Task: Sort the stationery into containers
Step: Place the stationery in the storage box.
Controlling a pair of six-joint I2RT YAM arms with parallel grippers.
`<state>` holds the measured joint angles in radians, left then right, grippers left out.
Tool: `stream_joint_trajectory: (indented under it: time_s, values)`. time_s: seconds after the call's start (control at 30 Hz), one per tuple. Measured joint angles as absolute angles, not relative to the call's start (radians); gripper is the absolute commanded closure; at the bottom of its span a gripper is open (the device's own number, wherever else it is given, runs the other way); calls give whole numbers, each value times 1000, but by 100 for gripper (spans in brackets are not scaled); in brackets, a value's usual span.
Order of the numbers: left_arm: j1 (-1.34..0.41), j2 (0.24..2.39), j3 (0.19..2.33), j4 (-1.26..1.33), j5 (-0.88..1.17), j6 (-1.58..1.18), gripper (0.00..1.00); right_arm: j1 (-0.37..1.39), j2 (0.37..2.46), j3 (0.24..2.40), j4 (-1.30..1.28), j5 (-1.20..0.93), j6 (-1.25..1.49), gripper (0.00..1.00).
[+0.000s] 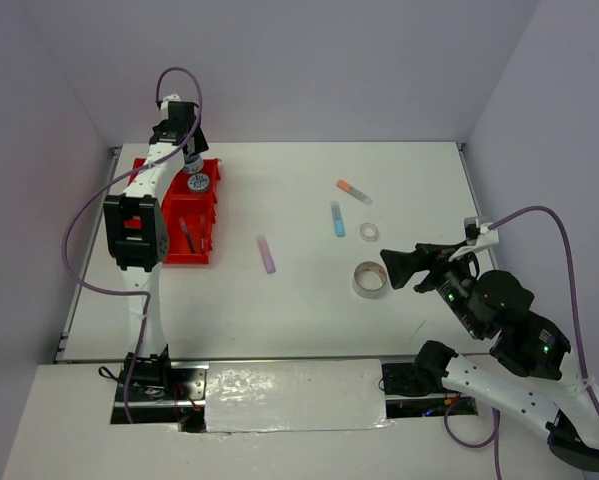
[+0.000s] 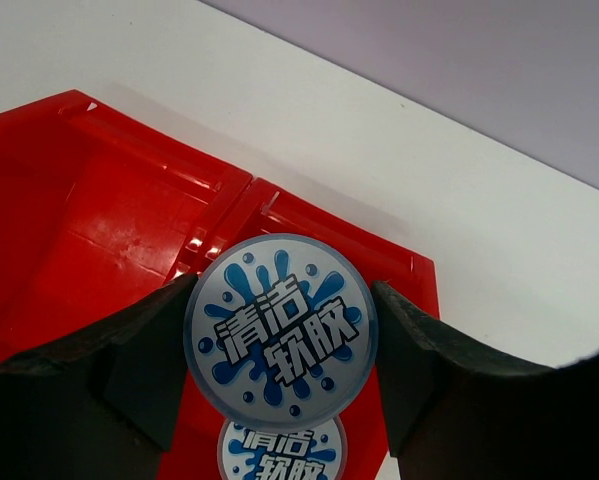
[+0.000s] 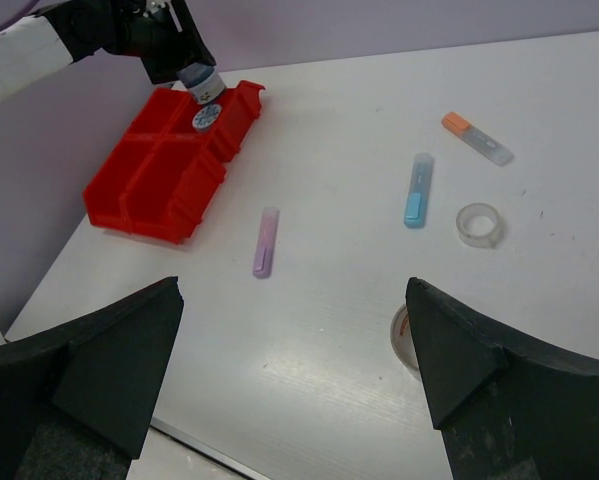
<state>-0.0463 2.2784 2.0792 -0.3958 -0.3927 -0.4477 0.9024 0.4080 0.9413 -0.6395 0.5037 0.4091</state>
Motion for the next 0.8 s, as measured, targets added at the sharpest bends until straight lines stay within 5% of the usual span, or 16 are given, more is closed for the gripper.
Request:
stream_joint_trajectory:
  time_s: [0.27,0.6,0.8]
  values:
    - [-46,2304,2103,-407,-370,-448,93,902,411,927,-633,492,406,0]
    - [-46,2303,2092,-393,-370,-447,83,902,419,922,-627,481,406,0]
    - [-46,2304,2088,-393,-371,-448,59,902,419,921,-628,481,406,0]
